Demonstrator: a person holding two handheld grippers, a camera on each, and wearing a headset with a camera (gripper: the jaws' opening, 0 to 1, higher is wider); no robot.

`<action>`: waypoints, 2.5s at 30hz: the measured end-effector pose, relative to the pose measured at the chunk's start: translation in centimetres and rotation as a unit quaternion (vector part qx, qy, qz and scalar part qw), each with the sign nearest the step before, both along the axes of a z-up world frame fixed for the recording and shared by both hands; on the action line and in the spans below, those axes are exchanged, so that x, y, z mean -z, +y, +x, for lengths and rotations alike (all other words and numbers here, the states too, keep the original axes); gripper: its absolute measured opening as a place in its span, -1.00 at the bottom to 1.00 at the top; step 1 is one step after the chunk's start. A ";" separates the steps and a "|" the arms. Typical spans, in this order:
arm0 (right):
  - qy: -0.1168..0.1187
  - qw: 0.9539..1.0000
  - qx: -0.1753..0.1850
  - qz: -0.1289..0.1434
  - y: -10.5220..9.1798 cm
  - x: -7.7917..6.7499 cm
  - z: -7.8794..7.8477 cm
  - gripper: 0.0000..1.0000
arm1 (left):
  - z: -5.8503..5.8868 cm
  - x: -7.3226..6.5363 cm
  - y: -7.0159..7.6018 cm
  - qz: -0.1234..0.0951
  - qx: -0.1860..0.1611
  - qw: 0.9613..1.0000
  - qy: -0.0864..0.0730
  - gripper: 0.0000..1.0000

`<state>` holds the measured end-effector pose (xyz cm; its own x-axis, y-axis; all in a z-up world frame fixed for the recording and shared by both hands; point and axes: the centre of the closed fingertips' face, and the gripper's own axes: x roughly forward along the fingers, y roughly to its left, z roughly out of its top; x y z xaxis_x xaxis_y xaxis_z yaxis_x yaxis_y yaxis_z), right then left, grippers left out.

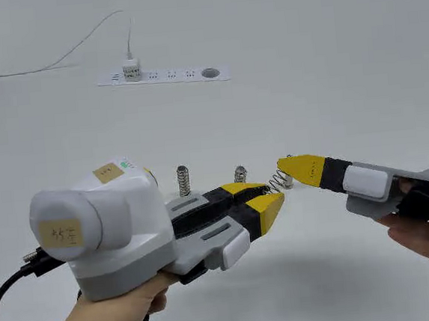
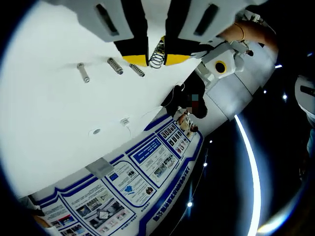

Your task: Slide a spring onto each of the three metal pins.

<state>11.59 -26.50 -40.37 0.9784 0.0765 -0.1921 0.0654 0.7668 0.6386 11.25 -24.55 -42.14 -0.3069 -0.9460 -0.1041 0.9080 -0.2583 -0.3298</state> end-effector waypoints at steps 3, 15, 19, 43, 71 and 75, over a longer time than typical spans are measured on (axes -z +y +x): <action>0.002 1.000 -0.001 -0.009 0.0 0.0 0.1 -0.75 | 0.1 0.0 0.0 0.002 -0.002 1.000 -0.010 -0.76; 0.005 0.998 0.005 -0.069 -0.7 -0.4 0.4 -0.78 | 0.3 0.5 0.3 0.018 -0.003 0.998 -0.055 -0.55; 0.012 0.996 0.005 -0.089 -1.1 -0.4 0.6 -0.78 | 1.0 0.9 0.9 0.030 -0.009 0.995 -0.090 -0.48; 0.065 0.968 0.043 -0.238 -7.2 -0.6 2.1 -0.78 | 5.0 2.9 3.6 0.086 -0.079 0.981 -0.155 0.05; 0.118 0.945 0.051 -0.301 -10.2 3.6 3.0 -0.77 | 8.3 4.4 5.0 0.121 -0.146 0.969 -0.157 0.52; 0.120 0.943 0.049 -0.307 -10.3 3.8 3.1 -0.77 | 8.3 4.4 5.0 0.121 -0.148 0.969 -0.154 0.54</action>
